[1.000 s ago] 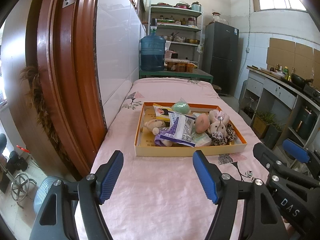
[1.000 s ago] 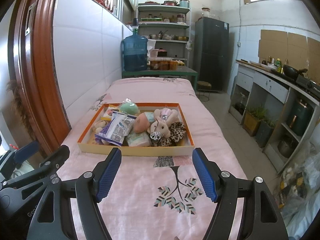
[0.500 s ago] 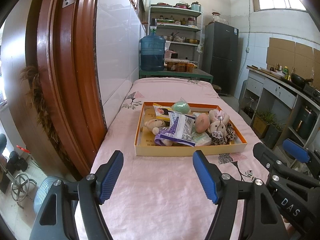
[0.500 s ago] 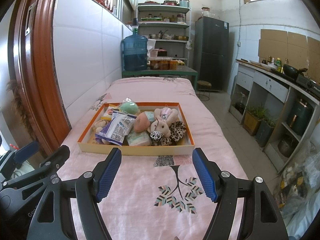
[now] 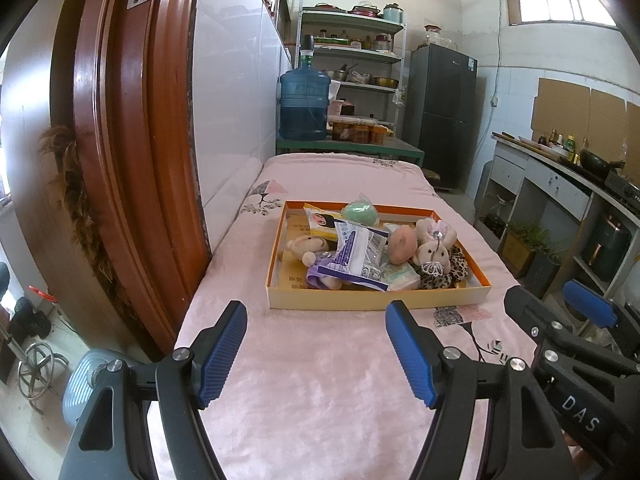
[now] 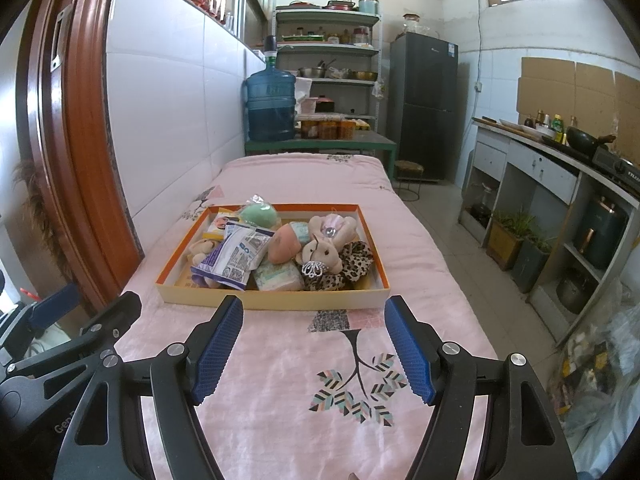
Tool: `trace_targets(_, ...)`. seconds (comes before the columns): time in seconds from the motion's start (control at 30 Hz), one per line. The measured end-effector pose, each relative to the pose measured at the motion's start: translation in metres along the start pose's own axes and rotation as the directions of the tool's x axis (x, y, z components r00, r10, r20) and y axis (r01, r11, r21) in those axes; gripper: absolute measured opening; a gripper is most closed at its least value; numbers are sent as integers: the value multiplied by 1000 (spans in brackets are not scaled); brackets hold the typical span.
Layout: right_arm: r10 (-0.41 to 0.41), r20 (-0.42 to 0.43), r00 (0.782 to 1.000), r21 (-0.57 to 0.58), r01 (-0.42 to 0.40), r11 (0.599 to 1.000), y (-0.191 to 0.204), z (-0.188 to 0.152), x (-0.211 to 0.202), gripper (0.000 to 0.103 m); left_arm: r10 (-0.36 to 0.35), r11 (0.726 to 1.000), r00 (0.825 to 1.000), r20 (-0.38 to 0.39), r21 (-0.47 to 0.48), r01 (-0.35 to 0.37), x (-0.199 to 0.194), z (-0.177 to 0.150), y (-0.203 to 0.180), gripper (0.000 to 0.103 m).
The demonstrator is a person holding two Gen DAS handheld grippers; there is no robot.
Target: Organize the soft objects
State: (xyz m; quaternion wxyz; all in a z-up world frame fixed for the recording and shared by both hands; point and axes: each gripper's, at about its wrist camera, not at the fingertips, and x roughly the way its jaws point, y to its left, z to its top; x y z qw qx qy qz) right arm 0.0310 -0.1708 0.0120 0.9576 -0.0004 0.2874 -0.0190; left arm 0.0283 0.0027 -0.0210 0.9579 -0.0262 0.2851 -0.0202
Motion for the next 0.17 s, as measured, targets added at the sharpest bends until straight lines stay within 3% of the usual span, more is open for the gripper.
trace_targets(0.17, 5, -4, 1000, 4, -5, 1000, 0, -2, 1, 75, 23, 1000, 1000, 15, 3, -23, -3, -2, 0, 72)
